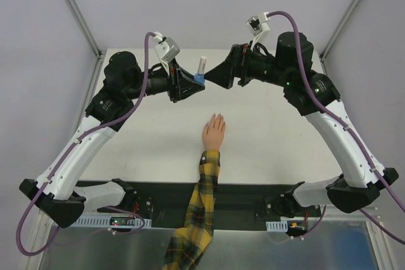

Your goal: Paint the nails

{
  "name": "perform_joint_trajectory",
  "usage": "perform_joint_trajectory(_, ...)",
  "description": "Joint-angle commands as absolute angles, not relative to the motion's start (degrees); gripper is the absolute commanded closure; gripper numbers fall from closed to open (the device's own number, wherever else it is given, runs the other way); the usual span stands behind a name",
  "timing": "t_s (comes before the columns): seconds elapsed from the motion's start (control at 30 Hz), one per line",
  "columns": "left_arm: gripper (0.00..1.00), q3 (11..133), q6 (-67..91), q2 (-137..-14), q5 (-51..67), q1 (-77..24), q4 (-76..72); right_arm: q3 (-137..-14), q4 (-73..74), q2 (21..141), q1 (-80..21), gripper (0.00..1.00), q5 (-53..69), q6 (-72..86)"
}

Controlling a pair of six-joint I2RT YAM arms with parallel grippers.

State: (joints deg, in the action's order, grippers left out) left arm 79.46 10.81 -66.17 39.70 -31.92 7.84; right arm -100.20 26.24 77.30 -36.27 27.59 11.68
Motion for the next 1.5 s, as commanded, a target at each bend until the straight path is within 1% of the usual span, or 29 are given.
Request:
perform_joint_trajectory(0.0, 1.00, 79.54, 5.28, -64.25, 29.27, -32.96, 7.91, -109.49, 34.43, 78.48, -40.94, 0.04, 13.99, 9.41)
perform_joint_trajectory(0.03, 1.00, 79.63, 4.93, -64.25, 28.05, -33.31, 8.08, -111.60, 34.89, 79.53, -41.65, 0.02, 12.32, 8.62)
perform_joint_trajectory(0.1, 1.00, 80.24, 3.52, -64.68, 26.20, -34.71, 9.22, -113.02, 35.42, 80.42, -43.68, 0.02, 9.60, 8.00)
perform_joint_trajectory(0.2, 1.00, 81.73, 1.15, -65.47, 21.72, -37.43, 10.89, -117.15, 38.75, 83.14, -44.91, 0.06, 5.02, 7.73)
perform_joint_trajectory(0.23, 1.00, 82.00, 0.71, -65.57, 20.75, -38.05, 11.07, -118.46, 39.72, 84.10, -45.09, 0.14, 3.97, 7.73)
perform_joint_trajectory(0.33, 1.00, 82.35, 0.53, -65.83, 18.19, -39.55, 11.25, -120.58, 40.78, 86.13, -46.05, 0.26, 2.90, 7.74)
perform_joint_trajectory(0.47, 1.00, 82.53, 0.53, -66.09, 16.18, -40.87, 11.25, -121.20, 41.13, 87.27, -47.46, 0.37, 2.29, 7.38)
perform_joint_trajectory(0.5, 1.00, 82.53, 0.53, -66.27, 15.39, -41.04, 11.25, -121.20, 41.31, 87.45, -47.55, 0.39, 2.29, 7.56)
perform_joint_trajectory(0.53, 1.00, 82.79, 0.53, -66.36, 15.03, -41.39, 11.25, -121.29, 41.40, 87.54, -47.55, 0.42, 2.81, 7.56)
perform_joint_trajectory(0.6, 1.00, 83.32, 0.53, -66.97, 14.68, -41.66, 11.34, -121.12, 41.84, 87.63, -47.64, 0.46, 3.25, 7.56)
perform_joint_trajectory(0.63, 1.00, 83.41, 0.53, -66.97, 14.68, -41.66, 11.25, -121.03, 42.01, 87.63, -47.55, 0.52, 3.25, 7.56)
perform_joint_trajectory(0.7, 1.00, 83.85, 0.61, -67.41, 15.38, -41.84, 11.34, -120.50, 42.01, 87.28, -47.55, 0.57, 3.16, 6.86)
perform_joint_trajectory(0.73, 1.00, 83.93, 0.62, -67.41, 17.03, -41.75, 11.34, -119.63, 41.84, 86.67, -47.55, 0.61, 3.34, 6.51)
perform_joint_trajectory(0.77, 1.00, 84.02, 0.79, -67.50, 18.88, -41.75, 11.25, -118.66, 41.05, 86.05, -47.37, 0.62, 3.86, 5.98)
perform_joint_trajectory(0.8, 1.00, 84.02, 0.79, -67.50, 21.33, -41.66, 11.25, -117.52, 40.26, 85.44, -47.20, 0.69, 4.65, 5.63)
perform_joint_trajectory(0.83, 1.00, 84.55, 0.97, -67.67, 27.97, -41.49, 11.25, -114.12, 39.04, 83.78, -46.76, 0.77, 7.53, 5.36)
perform_joint_trajectory(0.87, 1.00, 84.90, 2.36, -68.02, 32.13, -40.44, 11.25, -112.17, 36.41, 82.98, -45.45, 0.86, 9.30, 5.71)
perform_joint_trajectory(0.9, 1.00, 85.34, 3.33, -68.64, 35.91, -39.73, 11.16, -110.41, 34.99, 82.10, -44.40, 0.99, 11.40, 5.80)
perform_joint_trajectory(0.93, 1.00, 86.04, 5.60, -68.99, 44.56, -39.03, 11.08, -106.13, 33.50, 80.18, -43.43, 1.00, 16.73, 5.97)
perform_joint_trajectory(1.0, 1.00, 86.66, 8.07, -69.87, 53.13, -36.84, 10.12, -100.67, 25.44, 78.32, -39.74, 1.00, 26.23, 5.71)
perform_joint_trajectory(1.03, 1.00, 87.10, 11.65, -70.31, 57.35, -36.13, 9.15, -97.59, 21.14, 77.35, -38.33, 0.99, 38.46, 8.32)
perform_joint_trajectory(1.07, 1.00, 87.36, 13.86, -70.75, 65.40, -35.34, 7.92, -91.56, 10.65, 75.86, -35.97, 1.00, 44.24, 11.05)
perform_joint_trajectory(1.13, 1.00, 88.41, 18.26, -72.24, 69.94, -34.19, 6.07, -89.13, 3.63, 75.32, -34.98, 1.00, 53.65, 13.97)
perform_joint_trajectory(1.17, 1.00, 88.77, 18.72, -72.59, 71.96, -34.19, 5.98, -89.21, 3.34, 75.41, -34.98, 1.00, 55.01, 13.89)
perform_joint_trajectory(1.27, 1.00, 88.95, 18.98, -72.69, 71.37, -34.10, 5.63, -89.91, 3.86, 75.67, -35.07, 1.00, 56.51, 13.80)
perform_joint_trajectory(1.4, 1.00, 88.77, 18.98, -73.04, 70.41, -34.10, 5.45, -91.49, 7.64, 75.50, -34.98, 0.99, 54.23, 11.87)
perform_joint_trajectory(1.47, 1.00, 88.59, 18.63, -72.95, 69.70, -34.10, 5.36, -93.16, 11.22, 75.67, -35.07, 0.96, 52.21, 10.90)
